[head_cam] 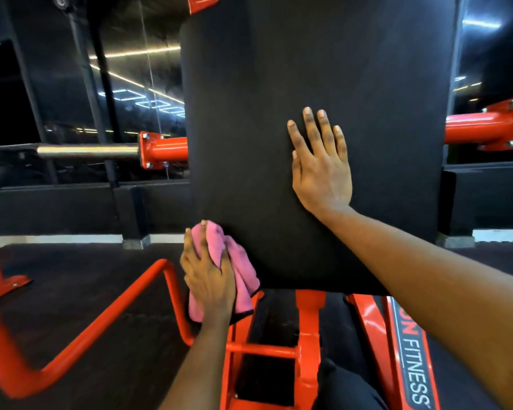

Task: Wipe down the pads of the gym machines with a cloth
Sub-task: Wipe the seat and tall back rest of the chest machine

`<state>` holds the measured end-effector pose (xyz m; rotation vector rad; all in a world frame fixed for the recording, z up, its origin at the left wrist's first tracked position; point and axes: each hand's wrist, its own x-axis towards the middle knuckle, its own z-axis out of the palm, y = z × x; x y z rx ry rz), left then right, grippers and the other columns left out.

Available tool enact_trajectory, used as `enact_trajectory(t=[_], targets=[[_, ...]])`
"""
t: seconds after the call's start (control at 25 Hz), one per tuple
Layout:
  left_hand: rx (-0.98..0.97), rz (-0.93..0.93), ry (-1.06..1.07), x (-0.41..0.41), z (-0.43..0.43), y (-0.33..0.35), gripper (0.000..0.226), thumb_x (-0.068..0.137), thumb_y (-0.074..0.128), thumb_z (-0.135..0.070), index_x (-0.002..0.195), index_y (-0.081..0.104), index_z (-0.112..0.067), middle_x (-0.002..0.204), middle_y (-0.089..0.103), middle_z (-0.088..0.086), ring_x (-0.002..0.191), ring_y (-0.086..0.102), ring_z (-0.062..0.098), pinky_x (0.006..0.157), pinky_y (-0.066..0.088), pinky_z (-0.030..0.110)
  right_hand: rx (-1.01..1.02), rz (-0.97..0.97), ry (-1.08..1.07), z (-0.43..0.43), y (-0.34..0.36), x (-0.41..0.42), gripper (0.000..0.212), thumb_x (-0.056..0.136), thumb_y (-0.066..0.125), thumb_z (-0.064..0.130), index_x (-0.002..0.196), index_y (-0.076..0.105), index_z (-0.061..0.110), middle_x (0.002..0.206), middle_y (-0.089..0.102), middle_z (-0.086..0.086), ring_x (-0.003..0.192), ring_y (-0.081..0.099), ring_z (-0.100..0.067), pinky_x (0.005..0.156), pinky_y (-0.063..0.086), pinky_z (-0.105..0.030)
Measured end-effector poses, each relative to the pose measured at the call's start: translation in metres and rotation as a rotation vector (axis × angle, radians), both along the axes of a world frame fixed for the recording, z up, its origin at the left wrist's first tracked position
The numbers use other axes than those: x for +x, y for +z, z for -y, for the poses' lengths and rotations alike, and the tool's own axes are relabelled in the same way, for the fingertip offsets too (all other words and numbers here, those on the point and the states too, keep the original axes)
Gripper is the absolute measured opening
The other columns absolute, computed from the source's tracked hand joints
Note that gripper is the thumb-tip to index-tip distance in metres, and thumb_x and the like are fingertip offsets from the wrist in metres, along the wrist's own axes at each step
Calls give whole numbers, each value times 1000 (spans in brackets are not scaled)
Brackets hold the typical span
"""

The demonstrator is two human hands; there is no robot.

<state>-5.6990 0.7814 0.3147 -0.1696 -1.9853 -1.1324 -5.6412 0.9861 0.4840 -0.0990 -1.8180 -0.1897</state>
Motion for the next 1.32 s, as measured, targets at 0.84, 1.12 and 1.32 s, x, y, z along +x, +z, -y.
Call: enact_trajectory(t=[0.84,1.12,1.32], targets=[[-431,-283,38,13,-32,86,79,86,43,-30,160,13,-32,168,-1,8,154,-2,32,118,15,63,-60,-68,48,-5,1,5,52,108,39,31,159,32,22,167,24,-3,156,17,-26,125,19,-46],[-466,-392,135,-8,-72,221,68,99,36,-49,159,5,-38,168,-7,5,153,-10,33,114,4,73,-16,-104,69,-17,4,1,52,105,47,20,156,39,24,164,33,-1,154,23,-25,121,25,-43],[-434,-236,171,-2,-49,118,73,95,37,-42,159,3,-37,168,-7,5,153,-10,33,108,12,78,-15,-92,11,-14,-2,-1,56,104,47,19,159,32,22,166,27,-3,155,19,-27,124,21,-45]])
